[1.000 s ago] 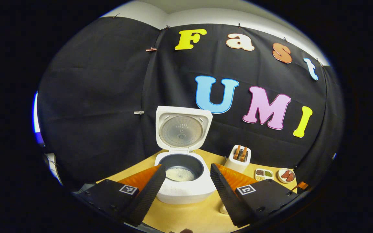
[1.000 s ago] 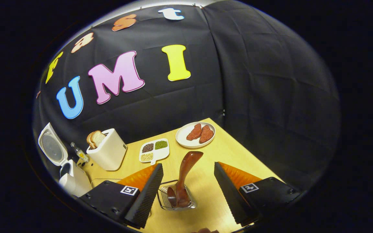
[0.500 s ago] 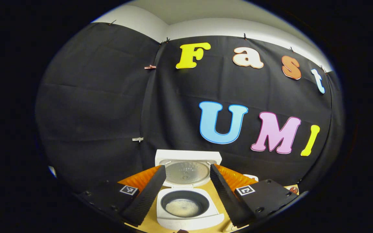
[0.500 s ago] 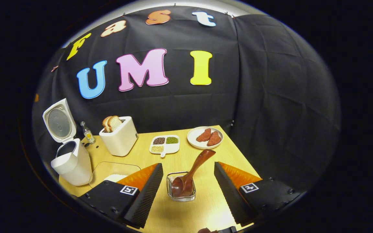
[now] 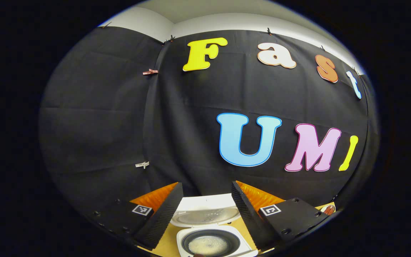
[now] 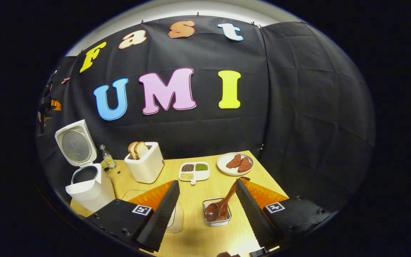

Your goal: Close the left gripper, press the button to open the rice cooker; take a wooden spoon from the chopstick holder with the right hand, scoop a spoonful of rice and pour it into the rice cooker, then put the wooden spoon back into the chopstick holder.

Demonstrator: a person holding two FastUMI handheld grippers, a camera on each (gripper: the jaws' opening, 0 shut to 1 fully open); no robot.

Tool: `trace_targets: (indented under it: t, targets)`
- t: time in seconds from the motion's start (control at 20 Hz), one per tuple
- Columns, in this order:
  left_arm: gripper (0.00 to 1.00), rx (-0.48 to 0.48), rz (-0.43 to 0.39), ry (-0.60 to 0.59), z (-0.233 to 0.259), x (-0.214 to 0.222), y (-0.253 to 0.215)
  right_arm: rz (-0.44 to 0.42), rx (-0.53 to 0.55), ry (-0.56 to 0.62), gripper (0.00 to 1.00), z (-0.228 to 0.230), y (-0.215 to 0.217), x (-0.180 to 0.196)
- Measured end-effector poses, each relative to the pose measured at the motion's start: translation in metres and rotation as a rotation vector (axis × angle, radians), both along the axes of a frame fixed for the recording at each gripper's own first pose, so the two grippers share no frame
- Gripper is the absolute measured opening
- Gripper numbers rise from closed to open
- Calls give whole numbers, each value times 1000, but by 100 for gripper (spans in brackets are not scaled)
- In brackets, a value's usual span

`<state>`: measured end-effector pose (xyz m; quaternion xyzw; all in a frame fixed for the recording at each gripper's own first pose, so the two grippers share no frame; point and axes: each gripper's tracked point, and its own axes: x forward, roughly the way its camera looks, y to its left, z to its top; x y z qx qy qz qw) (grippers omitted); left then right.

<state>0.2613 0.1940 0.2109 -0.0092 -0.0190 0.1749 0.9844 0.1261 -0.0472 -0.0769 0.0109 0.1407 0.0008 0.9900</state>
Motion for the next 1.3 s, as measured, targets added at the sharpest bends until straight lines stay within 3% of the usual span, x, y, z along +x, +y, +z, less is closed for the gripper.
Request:
trace_targets:
  t: [0.25,0.6,0.95,1.3]
  targets:
    - [94,-66,-31,88,-19,63,20,-26,78,-40,99,25,12,-8]
    - [95,-124,3,261,-75,95,24,-53,98,-35,99,16,3,-23]
    - [99,-133,67,297,-93,62,0,-12,50,-14,99,4,0,-21]
    - [99,-159,62,335,-150,0,-43,90,32,39,98,-12,8,-17]
